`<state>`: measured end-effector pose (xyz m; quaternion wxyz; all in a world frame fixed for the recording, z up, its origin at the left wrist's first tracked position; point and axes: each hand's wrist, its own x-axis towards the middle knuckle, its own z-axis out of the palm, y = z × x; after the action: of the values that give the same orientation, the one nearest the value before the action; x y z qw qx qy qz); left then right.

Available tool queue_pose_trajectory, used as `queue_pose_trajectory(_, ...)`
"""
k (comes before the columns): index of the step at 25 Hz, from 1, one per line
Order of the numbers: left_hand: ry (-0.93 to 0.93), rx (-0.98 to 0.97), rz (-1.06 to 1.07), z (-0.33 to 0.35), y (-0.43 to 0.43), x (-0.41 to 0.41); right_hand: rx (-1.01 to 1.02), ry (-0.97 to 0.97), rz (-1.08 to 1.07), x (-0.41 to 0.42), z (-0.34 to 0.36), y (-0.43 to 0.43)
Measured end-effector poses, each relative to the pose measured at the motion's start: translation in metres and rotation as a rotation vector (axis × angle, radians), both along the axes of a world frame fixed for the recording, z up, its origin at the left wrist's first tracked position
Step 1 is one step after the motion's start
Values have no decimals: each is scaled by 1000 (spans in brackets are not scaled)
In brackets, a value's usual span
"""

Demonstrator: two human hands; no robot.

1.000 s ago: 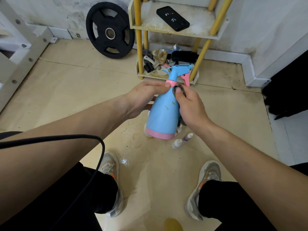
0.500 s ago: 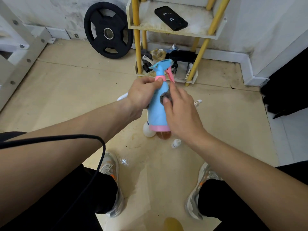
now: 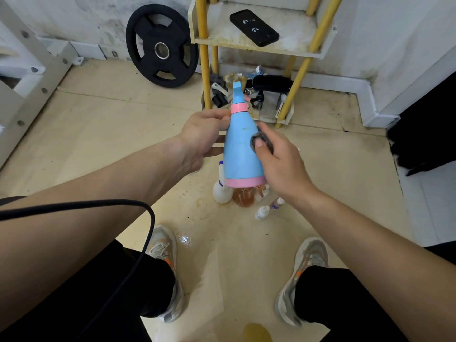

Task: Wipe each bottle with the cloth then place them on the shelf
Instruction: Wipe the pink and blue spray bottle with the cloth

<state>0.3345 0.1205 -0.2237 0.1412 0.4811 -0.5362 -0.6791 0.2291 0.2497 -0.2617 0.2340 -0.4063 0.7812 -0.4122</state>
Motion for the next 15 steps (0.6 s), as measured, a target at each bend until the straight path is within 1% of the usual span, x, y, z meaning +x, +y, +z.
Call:
queue_pose_trajectory(2,-7,-10,-54,-1,-2,3,-11,-181,-15,-9,2,0)
queue_pose_trajectory(5,-8,-53,-139,-2,-3,7,-30,-324,25,-16,5,1)
queue_pose_trajectory(9,18,-136,-266,-3,-1,10,-17,-399,80,-14,18,6)
queue_pose_trajectory(13,48,-121,-383,0,-6,14,13,-455,106,-8,30,8)
queue_pose_trajectory(15,44,-144,-401,0,-8,13,26,-488,113,-5,33,8)
